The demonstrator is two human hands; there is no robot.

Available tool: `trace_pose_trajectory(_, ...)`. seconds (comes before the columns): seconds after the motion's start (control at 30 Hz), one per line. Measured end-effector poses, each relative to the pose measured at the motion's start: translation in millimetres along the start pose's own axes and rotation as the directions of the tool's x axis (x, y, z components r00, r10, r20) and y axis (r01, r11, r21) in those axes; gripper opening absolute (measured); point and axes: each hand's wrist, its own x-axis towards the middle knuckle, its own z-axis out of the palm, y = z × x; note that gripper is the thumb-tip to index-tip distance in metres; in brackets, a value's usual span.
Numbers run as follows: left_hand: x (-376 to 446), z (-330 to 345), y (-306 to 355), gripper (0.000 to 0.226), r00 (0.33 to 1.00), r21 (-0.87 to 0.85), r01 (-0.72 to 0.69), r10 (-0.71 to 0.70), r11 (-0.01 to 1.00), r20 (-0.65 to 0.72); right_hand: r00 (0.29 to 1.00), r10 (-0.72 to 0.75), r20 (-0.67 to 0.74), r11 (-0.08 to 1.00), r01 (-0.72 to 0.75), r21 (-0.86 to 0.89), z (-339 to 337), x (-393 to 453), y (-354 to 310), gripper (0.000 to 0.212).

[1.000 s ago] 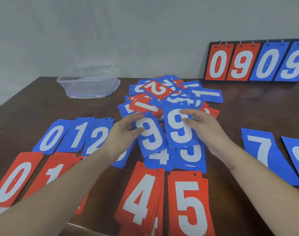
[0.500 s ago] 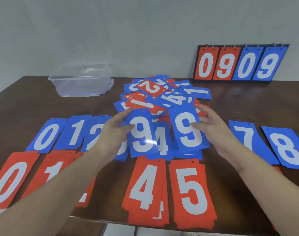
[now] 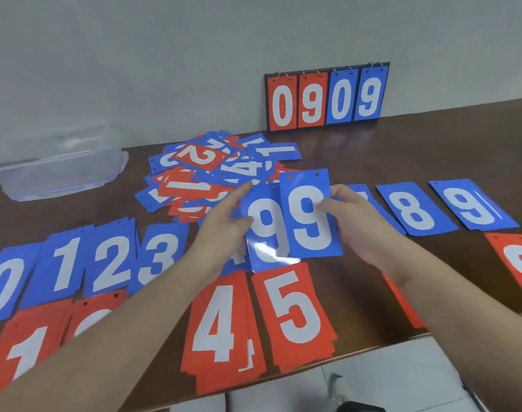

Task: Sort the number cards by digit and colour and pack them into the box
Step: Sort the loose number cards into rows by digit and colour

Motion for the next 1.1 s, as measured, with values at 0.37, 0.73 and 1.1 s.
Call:
trace_pose_trajectory(0.37, 33, 125, 23, 0.066, 0.996, -0.041, -0.077, 0.079, 0.996, 0.030, 0.992, -0.109, 0.063, 0.939, 0.124, -0.320, -105, 47, -9, 0.010)
trace_pose_trajectory(0.73, 87, 293, 36, 0.059, 0.994, -0.001, -0.014, 0.015, 1.000, 0.109, 0.997, -0.029, 0.065, 0.948, 0.048, -0.314, -291, 93, -26, 0.009)
trace_pose_trajectory(1.1, 111, 338, 30, 0.033, 1.000, 0.248, -0.027, 0.027, 0.968, 0.006, 0.987, -0.149, -0.056, 0.631, 0.052, -0.774, -361, 99, 3, 0.061)
